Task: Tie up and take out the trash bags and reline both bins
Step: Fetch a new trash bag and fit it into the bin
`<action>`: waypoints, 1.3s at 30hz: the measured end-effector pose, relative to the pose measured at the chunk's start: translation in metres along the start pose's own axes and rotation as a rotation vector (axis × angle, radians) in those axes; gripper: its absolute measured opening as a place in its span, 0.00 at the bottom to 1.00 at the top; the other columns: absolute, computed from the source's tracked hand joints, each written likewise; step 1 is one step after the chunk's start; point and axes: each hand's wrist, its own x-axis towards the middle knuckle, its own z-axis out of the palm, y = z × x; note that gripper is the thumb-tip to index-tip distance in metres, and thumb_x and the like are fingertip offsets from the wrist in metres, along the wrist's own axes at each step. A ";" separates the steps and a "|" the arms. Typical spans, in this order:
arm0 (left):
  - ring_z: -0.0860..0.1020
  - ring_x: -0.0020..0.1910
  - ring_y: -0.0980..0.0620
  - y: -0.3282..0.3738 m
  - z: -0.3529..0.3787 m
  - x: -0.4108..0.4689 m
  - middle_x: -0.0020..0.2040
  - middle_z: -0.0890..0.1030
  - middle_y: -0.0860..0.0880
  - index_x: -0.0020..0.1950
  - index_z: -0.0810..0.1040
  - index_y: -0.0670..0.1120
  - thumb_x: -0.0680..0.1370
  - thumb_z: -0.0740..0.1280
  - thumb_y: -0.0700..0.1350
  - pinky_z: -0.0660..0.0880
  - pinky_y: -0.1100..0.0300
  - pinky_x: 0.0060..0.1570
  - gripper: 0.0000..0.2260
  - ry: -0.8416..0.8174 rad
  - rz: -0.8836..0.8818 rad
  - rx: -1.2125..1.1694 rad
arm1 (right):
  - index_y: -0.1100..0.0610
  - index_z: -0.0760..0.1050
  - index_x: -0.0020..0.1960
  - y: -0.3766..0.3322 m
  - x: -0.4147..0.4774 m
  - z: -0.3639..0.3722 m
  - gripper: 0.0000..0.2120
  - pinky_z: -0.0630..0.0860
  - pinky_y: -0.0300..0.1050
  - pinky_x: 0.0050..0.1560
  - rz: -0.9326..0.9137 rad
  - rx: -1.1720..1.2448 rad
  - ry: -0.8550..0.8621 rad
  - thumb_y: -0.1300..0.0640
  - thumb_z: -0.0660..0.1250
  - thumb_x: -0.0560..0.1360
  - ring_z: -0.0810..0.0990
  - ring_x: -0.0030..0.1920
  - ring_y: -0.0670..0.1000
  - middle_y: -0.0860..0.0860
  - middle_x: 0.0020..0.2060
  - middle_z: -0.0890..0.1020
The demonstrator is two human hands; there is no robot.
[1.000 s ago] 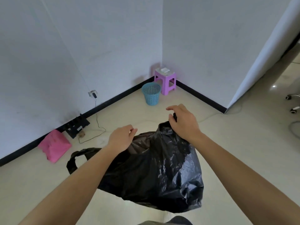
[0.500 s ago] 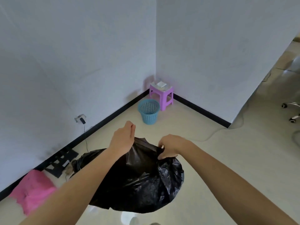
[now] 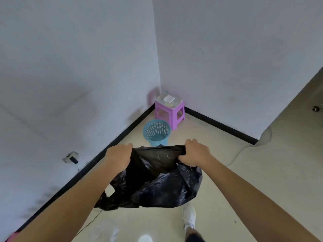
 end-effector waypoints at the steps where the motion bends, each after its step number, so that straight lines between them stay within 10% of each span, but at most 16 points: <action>1: 0.70 0.31 0.52 0.006 -0.006 0.023 0.35 0.69 0.51 0.60 0.67 0.46 0.82 0.57 0.43 0.69 0.57 0.35 0.08 0.004 -0.036 -0.012 | 0.57 0.66 0.64 0.006 0.022 -0.008 0.31 0.70 0.48 0.46 0.023 0.008 -0.054 0.36 0.64 0.72 0.77 0.56 0.58 0.54 0.58 0.73; 7: 0.80 0.40 0.45 0.039 -0.041 0.137 0.40 0.76 0.48 0.59 0.68 0.45 0.83 0.53 0.50 0.73 0.54 0.40 0.11 0.138 -0.244 -0.333 | 0.57 0.76 0.56 0.039 0.131 -0.064 0.13 0.70 0.44 0.40 0.006 -0.182 -0.070 0.55 0.66 0.73 0.77 0.43 0.54 0.50 0.43 0.76; 11: 0.72 0.32 0.49 0.035 -0.045 0.204 0.34 0.70 0.52 0.54 0.68 0.45 0.81 0.59 0.52 0.71 0.57 0.35 0.11 0.164 -0.272 -0.497 | 0.58 0.73 0.56 0.055 0.206 -0.092 0.13 0.71 0.44 0.39 0.109 0.006 -0.035 0.57 0.66 0.72 0.74 0.42 0.55 0.53 0.46 0.77; 18: 0.77 0.43 0.48 0.005 -0.002 0.309 0.55 0.72 0.45 0.66 0.65 0.46 0.80 0.62 0.45 0.76 0.57 0.41 0.15 0.008 -0.154 -0.427 | 0.61 0.66 0.59 0.052 0.312 -0.097 0.13 0.75 0.42 0.22 0.376 0.424 -0.153 0.59 0.57 0.75 0.81 0.32 0.60 0.59 0.44 0.74; 26: 0.75 0.36 0.45 -0.050 0.068 0.452 0.39 0.75 0.47 0.55 0.69 0.44 0.82 0.57 0.49 0.69 0.53 0.33 0.09 -0.117 -0.277 -0.653 | 0.55 0.67 0.72 -0.008 0.449 -0.061 0.20 0.75 0.53 0.57 0.334 0.524 -0.052 0.56 0.58 0.81 0.78 0.57 0.63 0.61 0.61 0.79; 33: 0.78 0.36 0.42 -0.054 0.177 0.559 0.39 0.76 0.47 0.67 0.68 0.42 0.84 0.53 0.51 0.71 0.54 0.34 0.17 -0.112 -0.344 -0.761 | 0.53 0.66 0.74 -0.055 0.578 0.047 0.32 0.75 0.50 0.56 0.190 0.517 -0.183 0.65 0.63 0.70 0.75 0.62 0.60 0.57 0.65 0.74; 39: 0.79 0.47 0.37 -0.020 0.311 0.608 0.45 0.78 0.41 0.58 0.72 0.41 0.84 0.51 0.50 0.69 0.52 0.40 0.16 -0.177 -0.413 -0.720 | 0.51 0.64 0.76 -0.044 0.665 0.203 0.34 0.74 0.50 0.62 0.085 0.570 -0.424 0.64 0.64 0.71 0.75 0.64 0.58 0.56 0.66 0.73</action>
